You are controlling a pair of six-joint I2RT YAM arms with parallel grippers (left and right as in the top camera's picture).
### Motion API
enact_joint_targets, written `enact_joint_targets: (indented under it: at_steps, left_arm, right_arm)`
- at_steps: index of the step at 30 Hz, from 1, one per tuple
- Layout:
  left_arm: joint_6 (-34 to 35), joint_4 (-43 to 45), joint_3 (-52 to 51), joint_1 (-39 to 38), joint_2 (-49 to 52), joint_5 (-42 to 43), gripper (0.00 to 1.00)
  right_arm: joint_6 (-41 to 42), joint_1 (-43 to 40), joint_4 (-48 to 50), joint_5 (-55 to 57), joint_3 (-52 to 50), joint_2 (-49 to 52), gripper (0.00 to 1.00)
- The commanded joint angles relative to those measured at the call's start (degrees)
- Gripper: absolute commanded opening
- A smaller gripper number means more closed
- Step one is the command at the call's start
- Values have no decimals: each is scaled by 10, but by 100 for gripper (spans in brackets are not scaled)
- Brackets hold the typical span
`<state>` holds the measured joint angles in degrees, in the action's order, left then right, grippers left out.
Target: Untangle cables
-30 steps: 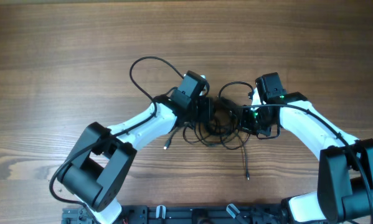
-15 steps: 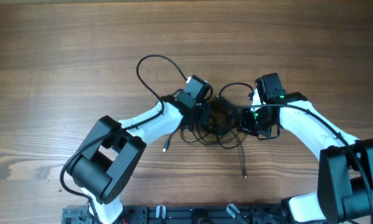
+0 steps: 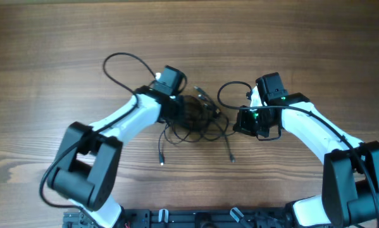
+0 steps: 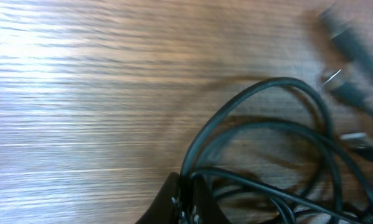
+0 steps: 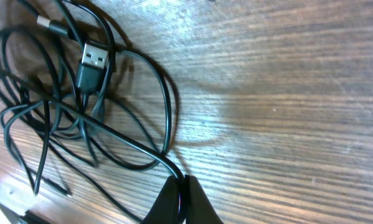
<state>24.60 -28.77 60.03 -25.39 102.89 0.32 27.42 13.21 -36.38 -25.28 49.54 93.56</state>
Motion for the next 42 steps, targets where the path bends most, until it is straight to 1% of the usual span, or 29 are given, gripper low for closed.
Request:
enact_joint_targets:
  at_steps: [1, 3, 5, 7, 10, 13, 15, 19, 24, 27, 30, 32, 33, 35, 36, 39, 42]
  left_arm:
    - [20, -2, -9, 61, -53, -6, 4]
    - [20, 2, -9, 62, -69, 58, 4]
    - [20, 8, -9, 62, -87, 121, 4]
    - [20, 15, -9, 63, -104, 160, 4]
    - [19, 33, -9, 72, -140, 217, 4]
    - [13, 74, -9, 83, -193, 311, 4]
    - [13, 89, -9, 87, -220, 347, 4]
    - [11, 90, -9, 88, -259, 389, 4]
    - [0, 87, -9, 89, -268, 396, 4]
    - [1, 92, -9, 88, -268, 438, 4]
    - [2, 146, -9, 89, -268, 536, 4]
    - [24, 197, -9, 89, -268, 592, 4]
    - [47, 232, -9, 89, -268, 620, 4]
    - [79, 269, -9, 89, -268, 633, 4]
    - [87, 280, -9, 89, -268, 633, 4]
    - [86, 272, -9, 89, -267, 615, 4]
    - [87, 268, -9, 89, -267, 615, 4]
  right_arm:
    - [-53, -13, 29, -18, -5, 8, 5]
    - [-100, -13, 78, -139, -5, 8, 14]
    - [-109, -13, 137, -247, -5, 8, 27]
    - [-107, -13, 174, -296, -5, 8, 43]
    - [-108, -13, 182, -300, -5, 8, 57]
    - [-104, -13, 181, -283, -5, 8, 59]
    - [-103, -13, 181, -277, -5, 8, 59]
    - [-103, -13, 182, -271, -5, 8, 59]
    - [-103, -13, 184, -282, -5, 8, 70]
    - [-103, -13, 193, -306, -5, 8, 71]
    - [-80, -13, 210, -318, -5, 8, 72]
    - [-55, -13, 226, -321, -5, 8, 74]
    - [-45, -13, 238, -331, -5, 8, 74]
    - [-24, -13, 263, -352, -5, 8, 75]
    - [1, -13, 290, -374, -5, 8, 74]
    - [44, -13, 361, -439, -5, 8, 75]
    - [72, -13, 400, -462, -5, 8, 75]
